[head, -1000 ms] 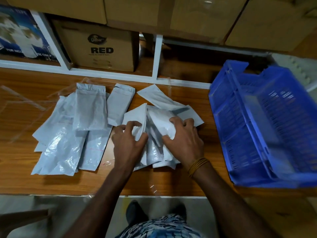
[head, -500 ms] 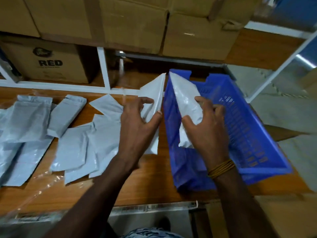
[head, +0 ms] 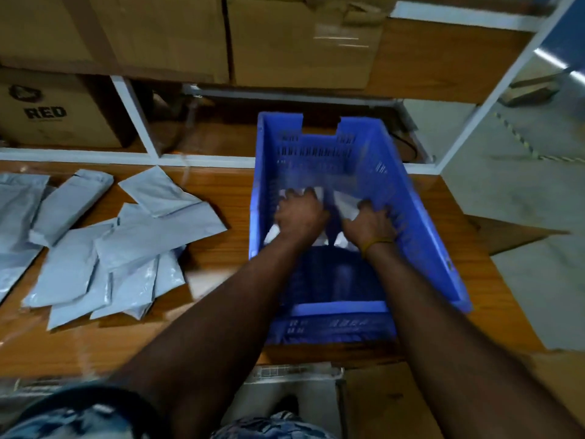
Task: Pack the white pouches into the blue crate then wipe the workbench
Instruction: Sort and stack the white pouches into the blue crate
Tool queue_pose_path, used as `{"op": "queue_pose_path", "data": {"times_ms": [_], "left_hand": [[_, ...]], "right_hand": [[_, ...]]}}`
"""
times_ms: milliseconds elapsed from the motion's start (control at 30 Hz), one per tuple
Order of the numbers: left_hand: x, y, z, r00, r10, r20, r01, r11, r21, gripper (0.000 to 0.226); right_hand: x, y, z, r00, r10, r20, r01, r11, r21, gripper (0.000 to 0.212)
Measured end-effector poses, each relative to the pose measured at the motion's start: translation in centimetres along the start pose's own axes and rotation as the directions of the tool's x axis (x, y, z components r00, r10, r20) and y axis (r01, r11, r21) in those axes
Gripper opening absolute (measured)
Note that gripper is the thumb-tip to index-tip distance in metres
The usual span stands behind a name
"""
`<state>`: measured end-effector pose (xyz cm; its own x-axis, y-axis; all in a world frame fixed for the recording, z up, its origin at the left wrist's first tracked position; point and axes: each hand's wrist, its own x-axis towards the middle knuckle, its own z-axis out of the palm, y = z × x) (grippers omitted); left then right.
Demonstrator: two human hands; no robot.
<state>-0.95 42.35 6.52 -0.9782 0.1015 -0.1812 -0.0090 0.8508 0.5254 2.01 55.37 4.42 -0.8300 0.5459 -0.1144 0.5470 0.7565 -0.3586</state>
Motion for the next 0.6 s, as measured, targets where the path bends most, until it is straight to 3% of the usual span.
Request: {"op": "queue_pose_path", "data": {"times_ms": [233, 400, 500, 600], "left_hand": [[1.7, -2.4, 3.5, 0.976, -0.128, 0.176, 0.094, 0.977, 0.189, 0.065], [4.1, -4.4, 6.6, 0.920, -0.226, 0.321, 0.115, 0.936, 0.331, 0.071], [5.2, -4.9, 7.1, 0.910, -0.189, 0.370, 0.049, 0.933, 0.357, 0.069], [3.1, -3.1, 3.6, 0.942, -0.063, 0.330, -0.030, 0.962, 0.272, 0.052]], "right_hand": [[0.6, 0.2, 3.6, 0.957, -0.118, 0.266, 0.174, 0.965, -0.197, 0.064], [1.6, 0.6, 4.7, 0.842, -0.021, 0.538, 0.178, 0.954, -0.242, 0.073], [1.6, 0.4, 4.5, 0.842, -0.045, 0.537, 0.194, 0.956, -0.222, 0.068], [1.8, -0.3, 3.2, 0.909, -0.106, 0.403, 0.149, 0.986, -0.078, 0.060]]}}
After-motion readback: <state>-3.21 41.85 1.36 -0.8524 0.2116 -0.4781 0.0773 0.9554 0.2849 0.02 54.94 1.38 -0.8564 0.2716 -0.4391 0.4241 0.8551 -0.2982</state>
